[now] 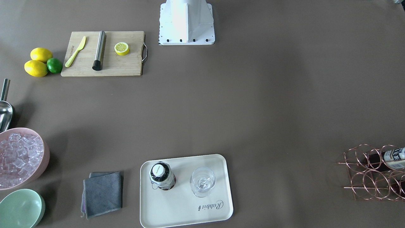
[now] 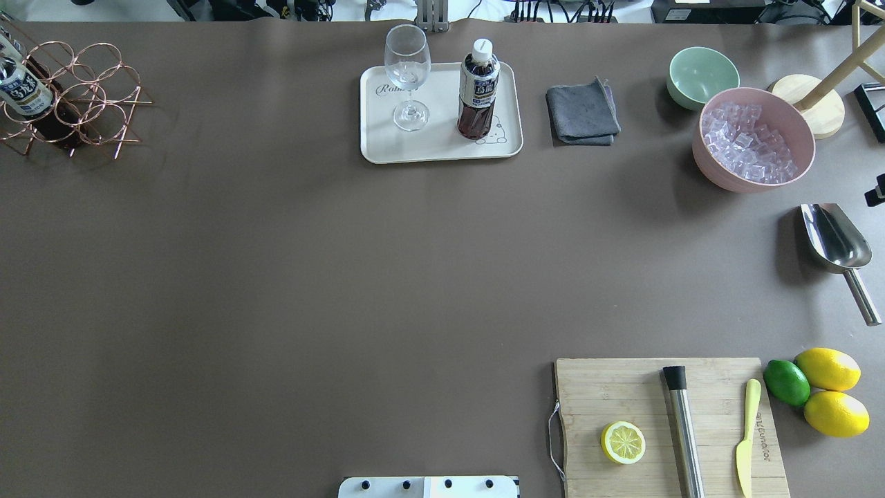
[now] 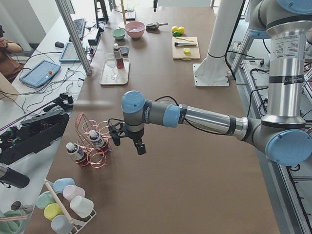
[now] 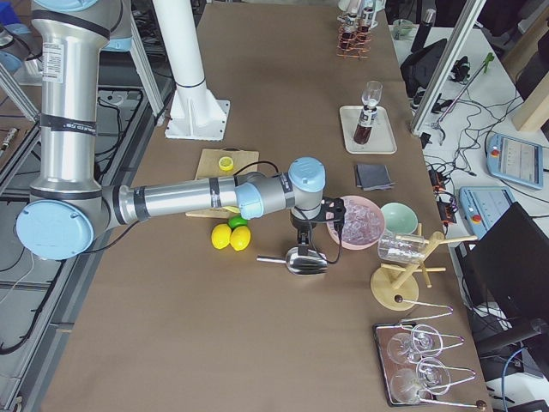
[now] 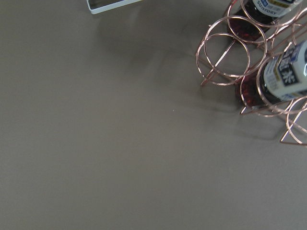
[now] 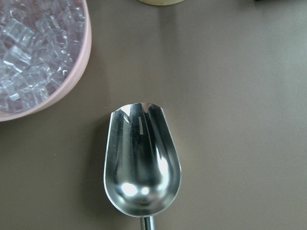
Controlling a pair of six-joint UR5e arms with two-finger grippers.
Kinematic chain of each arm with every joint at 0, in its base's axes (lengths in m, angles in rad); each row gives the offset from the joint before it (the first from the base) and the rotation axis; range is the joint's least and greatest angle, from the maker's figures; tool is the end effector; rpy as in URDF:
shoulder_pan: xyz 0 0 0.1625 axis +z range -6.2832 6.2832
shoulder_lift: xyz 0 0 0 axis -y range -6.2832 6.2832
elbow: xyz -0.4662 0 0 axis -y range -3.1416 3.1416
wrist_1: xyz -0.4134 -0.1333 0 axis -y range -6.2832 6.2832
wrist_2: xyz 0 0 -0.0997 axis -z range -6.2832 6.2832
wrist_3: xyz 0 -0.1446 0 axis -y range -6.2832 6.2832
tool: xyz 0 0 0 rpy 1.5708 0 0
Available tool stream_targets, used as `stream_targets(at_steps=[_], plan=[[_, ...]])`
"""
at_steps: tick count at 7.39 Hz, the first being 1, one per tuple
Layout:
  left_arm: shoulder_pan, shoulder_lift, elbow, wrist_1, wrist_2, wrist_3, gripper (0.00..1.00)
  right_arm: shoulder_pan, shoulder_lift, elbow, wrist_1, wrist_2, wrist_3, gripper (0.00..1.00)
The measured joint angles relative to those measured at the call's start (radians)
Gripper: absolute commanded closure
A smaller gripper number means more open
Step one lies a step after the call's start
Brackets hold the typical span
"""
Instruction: Take tea from basket to plate
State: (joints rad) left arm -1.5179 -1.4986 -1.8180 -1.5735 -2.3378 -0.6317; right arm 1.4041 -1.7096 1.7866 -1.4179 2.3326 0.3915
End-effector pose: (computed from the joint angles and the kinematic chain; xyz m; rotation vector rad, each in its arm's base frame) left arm -0.0070 -0.4910 0.6404 -0.0986 0.7851 -0.4805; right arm -0.0447 -0.4677 0.6716 0.0013 -0.7896 0.1255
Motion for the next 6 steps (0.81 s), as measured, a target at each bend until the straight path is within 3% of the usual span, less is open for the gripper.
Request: stream_targets(at_steps=[2,6], plan=[[-0.001,0.121,0.008,-0.192,-0.017,0.104,0.02,0.047,-0.063,-0.022,0.001,-0.008,-0.008,0.00],[-0.020,0.193,-0.001,-0.246,-0.079,0.201,0.02,0.111,-0.091,-0.102,0.009,-0.002,-0.243,0.00]])
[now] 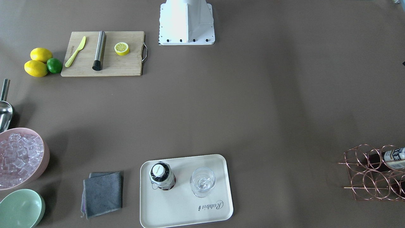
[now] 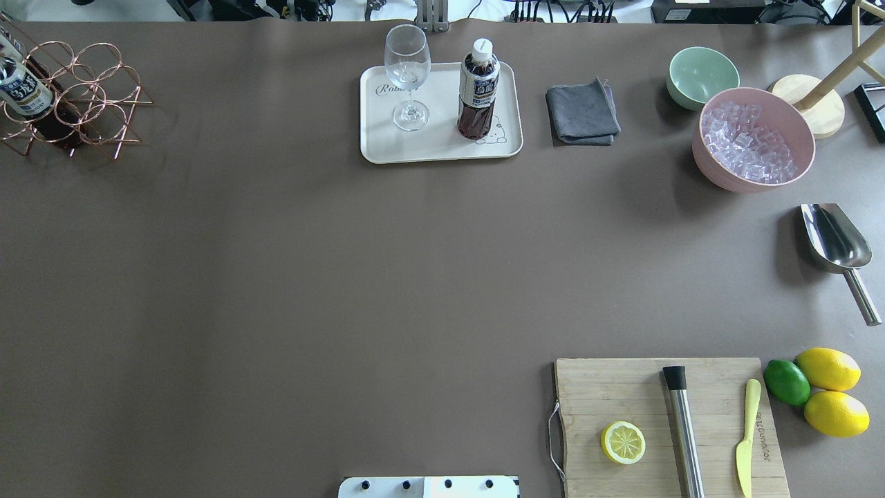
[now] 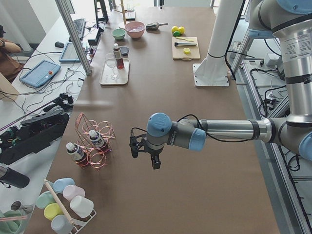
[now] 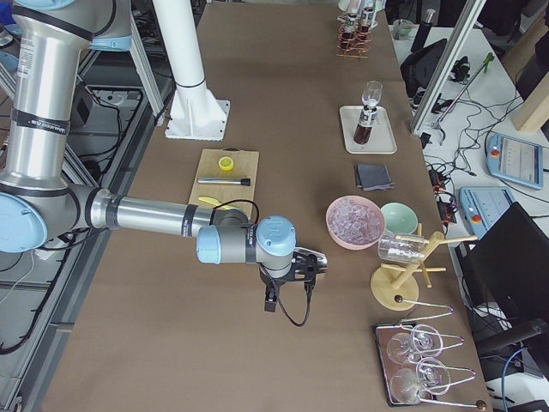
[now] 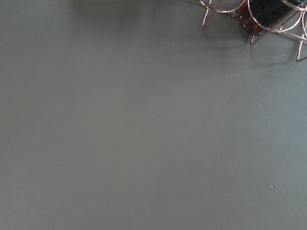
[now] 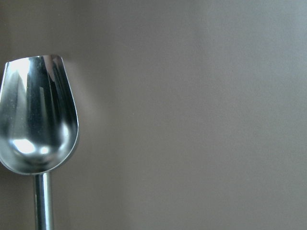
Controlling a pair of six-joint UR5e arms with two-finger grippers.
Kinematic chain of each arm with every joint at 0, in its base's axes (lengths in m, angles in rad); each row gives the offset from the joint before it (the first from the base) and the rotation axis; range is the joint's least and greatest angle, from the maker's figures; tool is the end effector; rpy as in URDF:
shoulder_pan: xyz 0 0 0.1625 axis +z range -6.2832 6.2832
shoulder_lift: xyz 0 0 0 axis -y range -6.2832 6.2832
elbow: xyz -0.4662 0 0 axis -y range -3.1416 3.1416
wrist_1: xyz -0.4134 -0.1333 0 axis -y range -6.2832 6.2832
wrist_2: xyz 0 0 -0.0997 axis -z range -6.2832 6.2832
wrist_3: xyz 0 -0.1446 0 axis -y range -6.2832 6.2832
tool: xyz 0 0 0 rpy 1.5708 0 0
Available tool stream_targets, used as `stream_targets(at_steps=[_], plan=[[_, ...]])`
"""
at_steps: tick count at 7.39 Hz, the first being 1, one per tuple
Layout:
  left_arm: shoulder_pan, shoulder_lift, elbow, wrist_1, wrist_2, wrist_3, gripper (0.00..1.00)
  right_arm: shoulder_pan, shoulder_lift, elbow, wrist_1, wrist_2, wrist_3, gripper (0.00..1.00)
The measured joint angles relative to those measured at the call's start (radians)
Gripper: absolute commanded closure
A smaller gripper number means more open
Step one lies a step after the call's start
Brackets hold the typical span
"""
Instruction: Take tea from basket to plate
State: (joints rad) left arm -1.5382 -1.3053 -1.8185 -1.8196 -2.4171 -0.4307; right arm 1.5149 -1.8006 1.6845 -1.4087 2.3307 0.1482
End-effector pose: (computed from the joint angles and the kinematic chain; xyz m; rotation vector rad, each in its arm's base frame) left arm -0.0116 -0.4106 0.6902 0.0179 0.8724 -0.2749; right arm 0.0108 -0.4101 0.7645 -0.0339 -0.7604 0.0703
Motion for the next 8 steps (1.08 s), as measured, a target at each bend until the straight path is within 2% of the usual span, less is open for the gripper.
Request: stream_targets(at_steps=[2,5,8], plan=[[0.007,0.008,-0.014,0.007,-0.005,0.063,0.02,0.011,0.004,-0.026,0.002,-0.002,-0.116,0.00],[0.037,0.078,-0.048,0.034,0.001,0.182,0.02,0.017,0.007,-0.054,0.002,-0.004,-0.136,0.00],[0.039,0.104,-0.086,0.105,0.001,0.257,0.02,0.022,0.014,-0.056,0.002,-0.002,-0.126,0.00]])
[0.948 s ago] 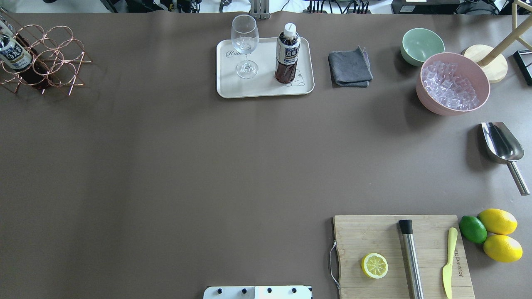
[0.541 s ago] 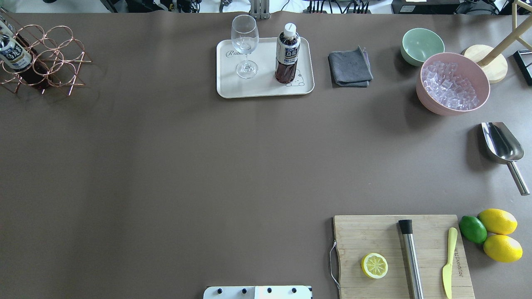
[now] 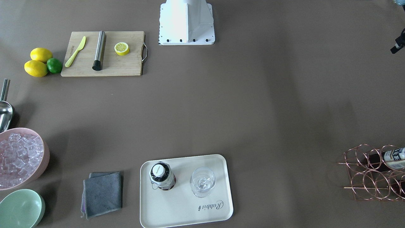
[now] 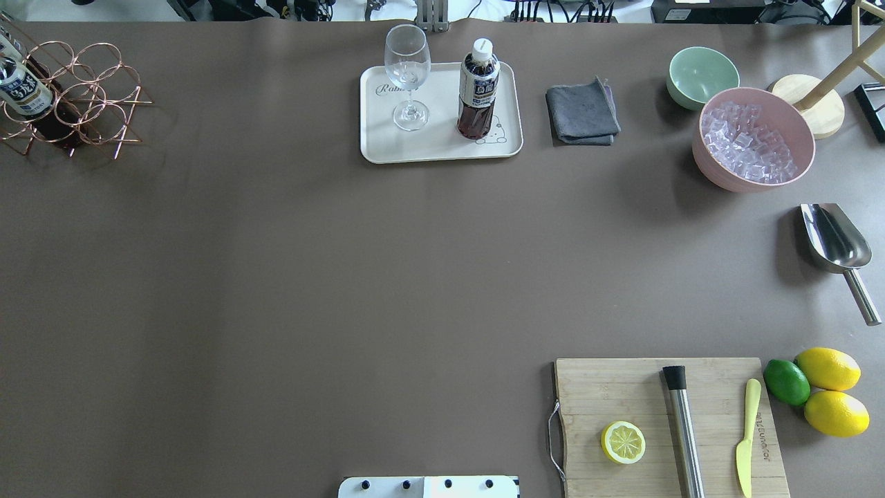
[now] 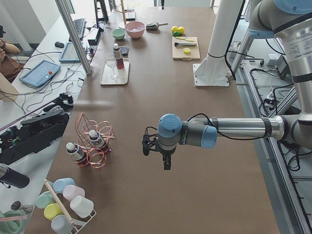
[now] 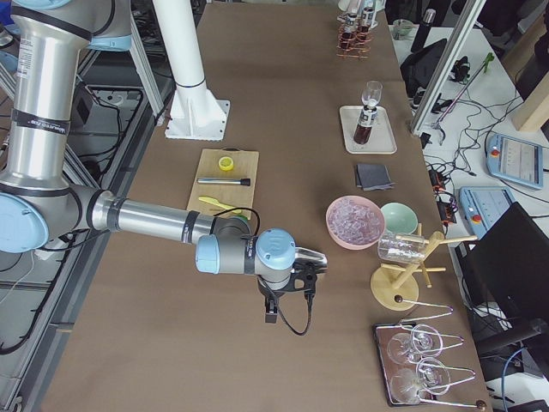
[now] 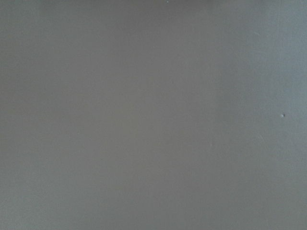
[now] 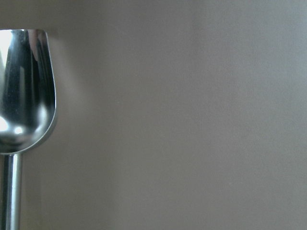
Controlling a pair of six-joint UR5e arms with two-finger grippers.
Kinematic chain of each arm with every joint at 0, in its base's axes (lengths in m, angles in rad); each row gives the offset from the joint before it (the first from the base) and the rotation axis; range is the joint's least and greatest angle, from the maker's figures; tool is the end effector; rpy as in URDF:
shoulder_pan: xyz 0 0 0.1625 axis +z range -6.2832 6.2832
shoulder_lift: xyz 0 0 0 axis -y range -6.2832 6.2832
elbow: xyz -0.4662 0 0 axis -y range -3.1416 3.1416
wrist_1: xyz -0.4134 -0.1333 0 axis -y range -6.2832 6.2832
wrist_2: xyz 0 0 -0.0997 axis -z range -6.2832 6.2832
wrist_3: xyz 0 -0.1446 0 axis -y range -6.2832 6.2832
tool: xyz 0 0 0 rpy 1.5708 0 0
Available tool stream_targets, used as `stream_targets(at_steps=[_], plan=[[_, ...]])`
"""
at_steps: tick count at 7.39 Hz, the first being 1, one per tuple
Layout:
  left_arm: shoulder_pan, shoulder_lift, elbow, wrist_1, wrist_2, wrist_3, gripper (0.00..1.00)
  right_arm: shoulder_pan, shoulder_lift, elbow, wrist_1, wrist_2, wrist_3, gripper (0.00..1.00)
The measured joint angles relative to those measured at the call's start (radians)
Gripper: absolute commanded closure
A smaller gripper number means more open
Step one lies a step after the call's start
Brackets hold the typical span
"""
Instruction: Take tea from basket to plate
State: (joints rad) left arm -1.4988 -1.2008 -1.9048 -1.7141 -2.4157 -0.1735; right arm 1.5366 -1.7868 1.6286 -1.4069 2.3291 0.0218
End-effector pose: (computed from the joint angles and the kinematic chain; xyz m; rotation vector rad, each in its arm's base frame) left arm 0.0004 -0.3548 0.6968 -0.0033 0.8501 -0.0500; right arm 0.0199 -0.4095 0.7874 -0.0158 -0.7582 -0.0140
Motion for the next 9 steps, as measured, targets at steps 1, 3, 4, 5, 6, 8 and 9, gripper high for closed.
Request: stream_targets(at_steps=[1,3,4,5,6,8,9], plan=[[0.001,-0.004,-0.006,0.026,0.001,0.013,0.02,0.003,0.004,-0.001,-0.003,0.001,0.001,0.00],[-0.001,-0.011,-0.019,0.067,0.006,0.070,0.02,0.005,0.006,-0.011,-0.007,-0.004,0.001,0.00],[0.001,-0.015,-0.020,0.073,0.016,0.101,0.02,0.005,0.005,-0.014,-0.006,-0.007,0.001,0.00],[0.001,-0.018,-0.019,0.076,0.024,0.124,0.02,0.005,0.006,-0.019,-0.004,-0.008,0.001,0.00],[0.001,-0.020,-0.019,0.077,0.029,0.139,0.02,0.006,0.007,-0.024,-0.003,-0.008,0.001,0.00],[-0.006,-0.020,-0.021,0.077,0.031,0.146,0.02,0.007,0.008,-0.027,-0.001,-0.008,0.001,0.00],[-0.009,-0.020,-0.024,0.077,0.031,0.147,0.02,0.007,0.010,-0.027,-0.001,-0.007,0.001,0.00]])
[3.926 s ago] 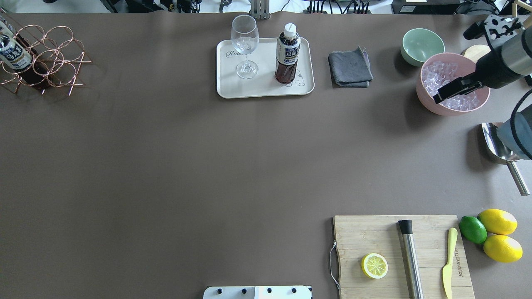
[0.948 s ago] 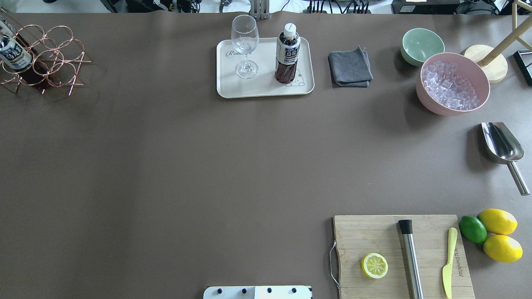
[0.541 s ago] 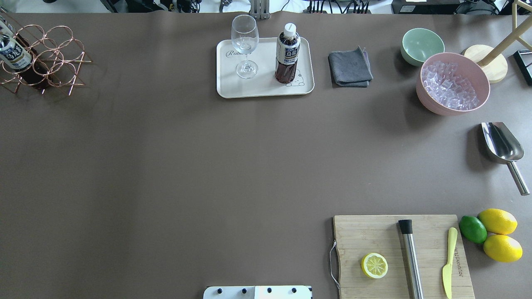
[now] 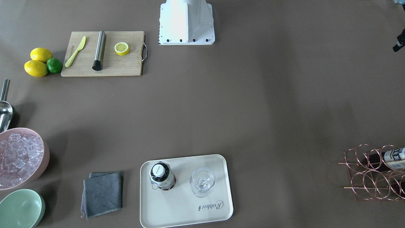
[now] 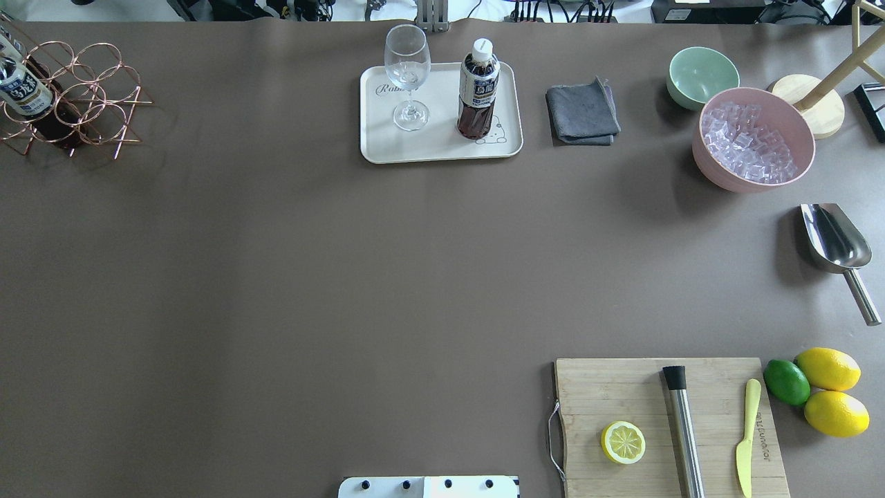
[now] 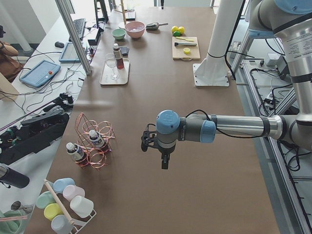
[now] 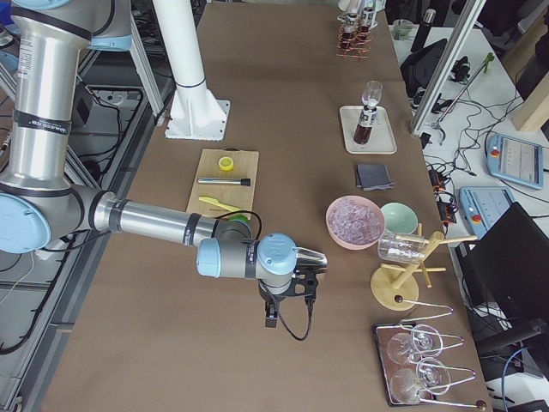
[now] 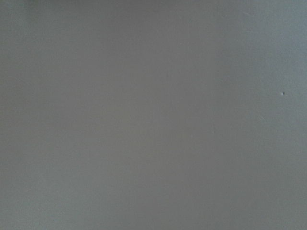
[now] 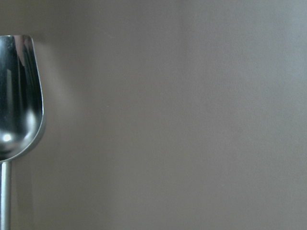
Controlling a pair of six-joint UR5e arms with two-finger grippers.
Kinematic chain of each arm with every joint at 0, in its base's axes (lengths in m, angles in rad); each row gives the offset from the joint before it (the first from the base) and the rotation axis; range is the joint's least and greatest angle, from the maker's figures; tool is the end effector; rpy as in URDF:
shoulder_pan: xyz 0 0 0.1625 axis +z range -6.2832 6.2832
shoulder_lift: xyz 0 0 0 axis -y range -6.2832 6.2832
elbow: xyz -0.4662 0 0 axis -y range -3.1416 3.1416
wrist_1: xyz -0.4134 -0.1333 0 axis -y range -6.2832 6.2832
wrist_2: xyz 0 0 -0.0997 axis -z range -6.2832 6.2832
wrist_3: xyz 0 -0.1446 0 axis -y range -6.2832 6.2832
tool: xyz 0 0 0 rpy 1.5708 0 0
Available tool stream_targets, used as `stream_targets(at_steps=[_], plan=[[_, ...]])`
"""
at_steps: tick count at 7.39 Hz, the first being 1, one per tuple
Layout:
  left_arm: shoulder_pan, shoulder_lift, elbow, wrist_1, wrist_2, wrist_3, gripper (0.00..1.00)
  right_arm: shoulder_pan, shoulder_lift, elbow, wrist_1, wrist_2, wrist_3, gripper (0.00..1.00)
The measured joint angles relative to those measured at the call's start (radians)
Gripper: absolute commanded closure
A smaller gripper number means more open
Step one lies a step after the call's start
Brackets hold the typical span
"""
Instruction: Take tea from basket to plate
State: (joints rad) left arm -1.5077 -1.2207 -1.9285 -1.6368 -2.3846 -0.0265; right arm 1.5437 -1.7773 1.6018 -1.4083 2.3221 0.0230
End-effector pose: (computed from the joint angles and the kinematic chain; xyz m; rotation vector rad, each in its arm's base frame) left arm -0.0054 -0.3613 0.6890 0.0330 0.8158 0.0645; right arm 0.0235 -0.4106 0.7979 -0.0312 -0.7507 0.0010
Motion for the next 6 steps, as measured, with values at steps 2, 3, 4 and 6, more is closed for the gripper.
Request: stream_targets(at_steps=[2,3,4,6], plan=[[-0.002,-0.001,-0.001,0.001,-0.001,0.000,0.02,0.002,0.002,0.000,0.001,0.000,0.000,0.00],[-0.003,-0.004,0.000,0.005,-0.002,-0.001,0.02,0.002,0.002,0.001,0.001,0.000,0.000,0.00],[-0.003,-0.011,0.000,0.022,-0.002,-0.001,0.02,0.002,0.002,0.001,0.001,0.000,0.000,0.00],[-0.007,-0.024,0.000,0.052,-0.002,-0.001,0.02,0.002,0.002,0.000,0.001,0.000,0.000,0.00]])
